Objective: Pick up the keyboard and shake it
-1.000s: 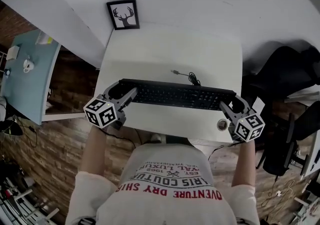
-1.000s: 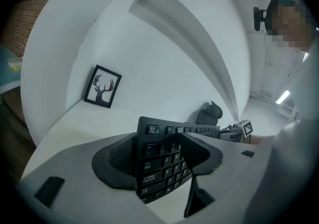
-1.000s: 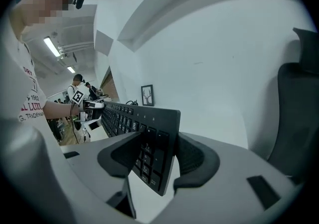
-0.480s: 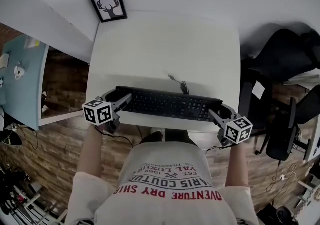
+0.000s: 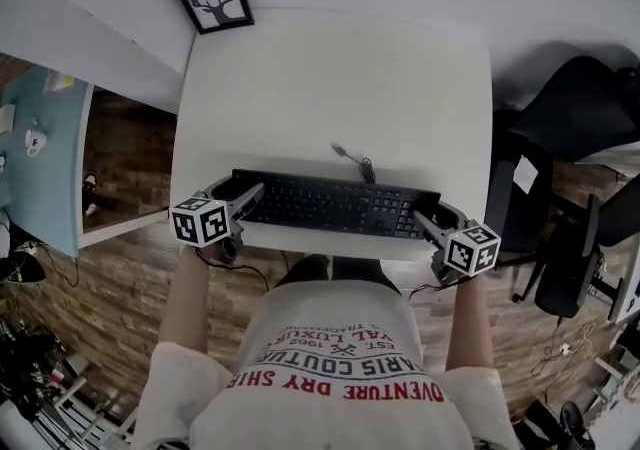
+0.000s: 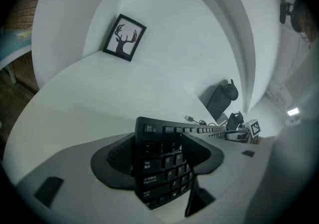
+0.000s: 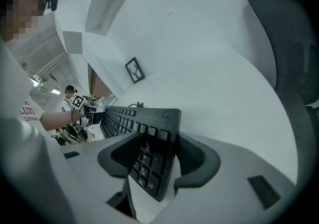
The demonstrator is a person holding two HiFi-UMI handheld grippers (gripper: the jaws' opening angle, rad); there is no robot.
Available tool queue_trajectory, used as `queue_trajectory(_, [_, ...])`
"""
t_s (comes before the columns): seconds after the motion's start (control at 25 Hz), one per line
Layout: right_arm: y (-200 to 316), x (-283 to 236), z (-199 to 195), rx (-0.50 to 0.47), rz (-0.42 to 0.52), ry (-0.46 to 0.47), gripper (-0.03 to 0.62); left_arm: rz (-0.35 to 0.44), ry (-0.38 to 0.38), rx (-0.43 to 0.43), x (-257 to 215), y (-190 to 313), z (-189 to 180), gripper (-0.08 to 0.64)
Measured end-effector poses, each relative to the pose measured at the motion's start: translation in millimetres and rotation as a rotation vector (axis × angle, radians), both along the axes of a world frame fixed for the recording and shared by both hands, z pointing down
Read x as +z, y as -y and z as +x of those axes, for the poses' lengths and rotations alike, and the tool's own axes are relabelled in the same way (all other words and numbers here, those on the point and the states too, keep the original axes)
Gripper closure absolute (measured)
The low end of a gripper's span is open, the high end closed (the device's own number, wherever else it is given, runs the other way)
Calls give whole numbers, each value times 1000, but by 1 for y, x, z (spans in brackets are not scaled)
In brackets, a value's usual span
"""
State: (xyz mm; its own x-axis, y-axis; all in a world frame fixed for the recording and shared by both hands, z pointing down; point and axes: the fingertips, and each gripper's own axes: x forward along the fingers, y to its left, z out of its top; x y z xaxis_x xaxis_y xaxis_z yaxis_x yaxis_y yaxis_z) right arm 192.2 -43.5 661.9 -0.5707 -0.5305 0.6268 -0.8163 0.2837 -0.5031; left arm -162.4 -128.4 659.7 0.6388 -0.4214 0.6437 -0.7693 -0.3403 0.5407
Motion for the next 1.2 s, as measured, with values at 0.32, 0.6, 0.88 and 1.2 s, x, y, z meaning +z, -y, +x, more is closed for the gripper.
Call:
queue_trajectory(0.32, [9, 8, 2, -6, 20, -64, 350, -2, 37, -70, 9, -1, -4, 278])
queue_trajectory(0.6, [13, 4, 5, 24, 90, -220, 334, 59, 125, -106, 5, 3, -10, 264])
queue_trajectory(0.88, [26, -46, 21, 242, 308, -310, 334, 217, 118, -205, -44, 16, -29, 265])
queue_trajectory(1.2, [27, -117, -31, 272, 520, -386, 538, 452, 130, -256, -116, -2, -21, 508])
